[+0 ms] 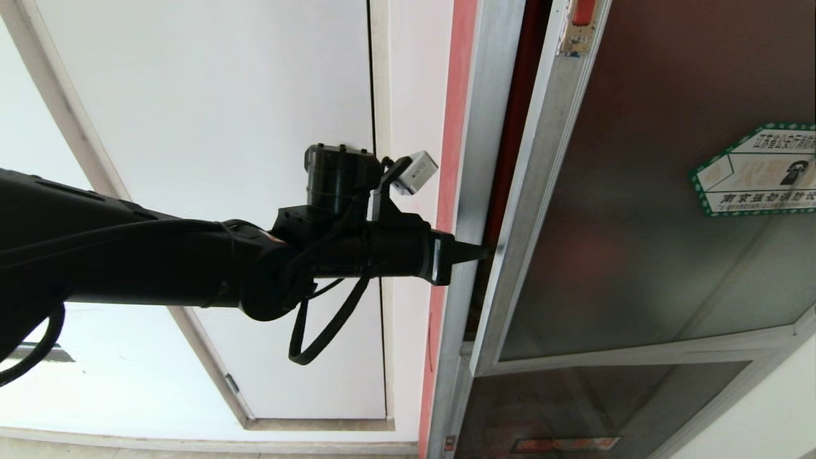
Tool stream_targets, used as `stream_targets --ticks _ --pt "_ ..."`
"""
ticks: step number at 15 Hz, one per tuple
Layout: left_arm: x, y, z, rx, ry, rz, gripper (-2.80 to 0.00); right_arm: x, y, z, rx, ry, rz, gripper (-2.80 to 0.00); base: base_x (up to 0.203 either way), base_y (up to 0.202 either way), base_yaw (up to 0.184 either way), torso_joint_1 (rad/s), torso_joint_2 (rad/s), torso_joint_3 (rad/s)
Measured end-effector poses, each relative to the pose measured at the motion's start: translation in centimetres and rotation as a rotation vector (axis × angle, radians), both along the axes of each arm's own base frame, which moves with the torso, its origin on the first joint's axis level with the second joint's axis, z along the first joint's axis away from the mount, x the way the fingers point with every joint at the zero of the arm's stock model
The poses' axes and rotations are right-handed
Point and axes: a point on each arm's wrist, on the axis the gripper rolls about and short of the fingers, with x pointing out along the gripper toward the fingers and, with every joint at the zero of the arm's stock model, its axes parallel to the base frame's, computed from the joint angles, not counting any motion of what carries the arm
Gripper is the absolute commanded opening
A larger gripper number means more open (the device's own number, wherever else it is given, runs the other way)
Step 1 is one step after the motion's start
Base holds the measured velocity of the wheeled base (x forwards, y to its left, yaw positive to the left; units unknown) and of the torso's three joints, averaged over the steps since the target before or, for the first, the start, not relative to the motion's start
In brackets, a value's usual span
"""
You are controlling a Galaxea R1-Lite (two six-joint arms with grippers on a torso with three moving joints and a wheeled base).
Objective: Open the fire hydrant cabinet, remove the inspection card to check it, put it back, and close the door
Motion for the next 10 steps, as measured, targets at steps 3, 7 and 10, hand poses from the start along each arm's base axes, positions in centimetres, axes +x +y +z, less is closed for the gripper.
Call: stream_targets --ticks 3,7,10 --pt "0.7 -0.6 -0.4 0.001 0.001 0.0 -2.8 0.0 0.0 0.0 0.0 0.0 0.0 -2.8 0.0 0.0 0.0 0.0 0.0 0.0" --pt "1.2 -1.4 -0.7 -0.002 -0.004 -0.008 -2.8 0.0 0.0 0.0 -0.001 0.0 0.0 -2.8 0.0 0.0 0.0 0.0 0.0 0.0" --pt "1.0 -2.0 -0.9 0.001 -0.001 -0.02 -2.8 0.0 0.0 0.0 -0.003 0.0 0.0 -2.8 0.0 0.0 0.0 0.0 0.0 0.0"
